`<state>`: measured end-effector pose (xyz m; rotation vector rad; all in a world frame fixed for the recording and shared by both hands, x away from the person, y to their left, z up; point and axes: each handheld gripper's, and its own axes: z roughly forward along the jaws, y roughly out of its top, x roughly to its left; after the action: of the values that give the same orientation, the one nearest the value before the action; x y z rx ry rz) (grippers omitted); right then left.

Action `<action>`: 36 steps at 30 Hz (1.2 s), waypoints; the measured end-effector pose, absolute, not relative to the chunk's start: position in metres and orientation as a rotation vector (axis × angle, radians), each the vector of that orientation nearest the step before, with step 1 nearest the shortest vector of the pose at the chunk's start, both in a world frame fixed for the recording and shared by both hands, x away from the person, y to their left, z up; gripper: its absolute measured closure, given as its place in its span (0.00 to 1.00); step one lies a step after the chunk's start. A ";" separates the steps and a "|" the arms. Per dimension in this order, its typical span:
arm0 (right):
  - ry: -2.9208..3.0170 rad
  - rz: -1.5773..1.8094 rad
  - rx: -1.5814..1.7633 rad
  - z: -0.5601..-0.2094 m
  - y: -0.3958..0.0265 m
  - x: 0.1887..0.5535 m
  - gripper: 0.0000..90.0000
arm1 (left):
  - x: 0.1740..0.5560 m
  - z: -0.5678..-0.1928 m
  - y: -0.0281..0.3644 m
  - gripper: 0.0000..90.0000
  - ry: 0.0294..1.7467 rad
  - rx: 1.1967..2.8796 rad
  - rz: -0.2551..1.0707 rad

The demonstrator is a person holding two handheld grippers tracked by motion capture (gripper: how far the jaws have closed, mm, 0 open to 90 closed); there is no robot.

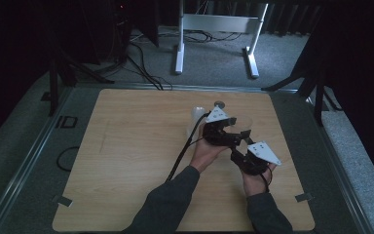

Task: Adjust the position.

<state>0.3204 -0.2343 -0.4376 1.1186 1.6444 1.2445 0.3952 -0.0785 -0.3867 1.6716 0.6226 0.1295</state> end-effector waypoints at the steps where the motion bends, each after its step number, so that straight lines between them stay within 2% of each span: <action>1: 1.644 1.247 1.119 -0.437 -0.234 0.320 0.46 | 0.395 -0.387 -0.078 0.28 0.623 1.665 0.123; 16: 1.633 1.252 1.115 -0.438 -0.234 0.320 0.45 | 0.393 -0.386 -0.078 0.30 0.625 1.640 0.114; 22: 1.636 1.259 1.122 -0.439 -0.235 0.320 0.39 | 0.392 -0.385 -0.078 0.31 0.611 1.664 0.173; 36: 1.663 1.259 1.108 -0.441 -0.237 0.317 0.35 | 0.392 -0.387 -0.075 0.32 0.616 1.682 0.255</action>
<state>0.3168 -0.2367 -0.4409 1.1081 1.6628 1.2590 0.3920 -0.0746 -0.3868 1.6815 0.6162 0.2547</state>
